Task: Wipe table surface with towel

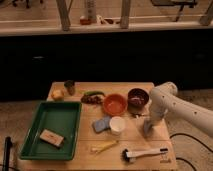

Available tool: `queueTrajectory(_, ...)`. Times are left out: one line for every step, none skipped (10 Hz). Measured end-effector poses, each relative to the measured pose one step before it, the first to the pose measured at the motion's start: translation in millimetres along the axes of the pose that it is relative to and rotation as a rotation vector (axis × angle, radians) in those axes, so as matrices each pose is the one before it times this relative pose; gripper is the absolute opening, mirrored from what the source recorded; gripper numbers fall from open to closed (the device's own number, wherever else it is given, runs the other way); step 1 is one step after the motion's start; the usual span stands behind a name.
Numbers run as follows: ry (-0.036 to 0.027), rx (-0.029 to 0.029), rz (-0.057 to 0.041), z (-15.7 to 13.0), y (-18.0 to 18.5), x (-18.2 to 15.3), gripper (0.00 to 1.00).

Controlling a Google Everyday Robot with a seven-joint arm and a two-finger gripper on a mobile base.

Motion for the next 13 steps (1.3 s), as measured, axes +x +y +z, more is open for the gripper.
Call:
queueTrajectory(-0.00292, -0.00088, -0.00454, 0.26, -1.44, -1.61, 0.00)
queueTrajectory(0.00043, -0.00018, 0.00340, 0.14, 1.57, 1.63, 0.00)
queueTrajectory(0.00368, -0.00019, -0.00086, 0.12, 0.08, 1.02, 0.00)
queueTrajectory(-0.00050, -0.00003, -0.00161, -0.02, -0.73, -0.87, 0.00)
queueTrajectory(0.00001, 0.00017, -0.00125, -0.13, -0.61, -0.54, 0.00)
queueTrajectory(-0.00062, -0.00058, 0.00105, 0.44, 0.62, 0.27, 0.00)
queueTrajectory(-0.00014, 0.00014, 0.00123, -0.01, 0.46, 0.45, 0.00)
queueTrajectory(-0.00031, 0.00004, 0.00011, -0.06, 0.00, -0.07, 0.00)
queueTrajectory(-0.00036, 0.00005, -0.00124, -0.04, -0.64, -0.68, 0.00)
queueTrajectory(-0.00040, -0.00027, 0.00018, 0.12, 0.16, -0.08, 0.00)
queueTrajectory(0.00006, 0.00008, 0.00066, -0.03, 0.26, 0.31, 0.00)
queueTrajectory(-0.00011, -0.00001, -0.00004, 0.00, 0.01, -0.06, 0.00)
queueTrajectory(-0.00121, -0.00055, 0.00030, 0.68, 0.14, -0.23, 0.00)
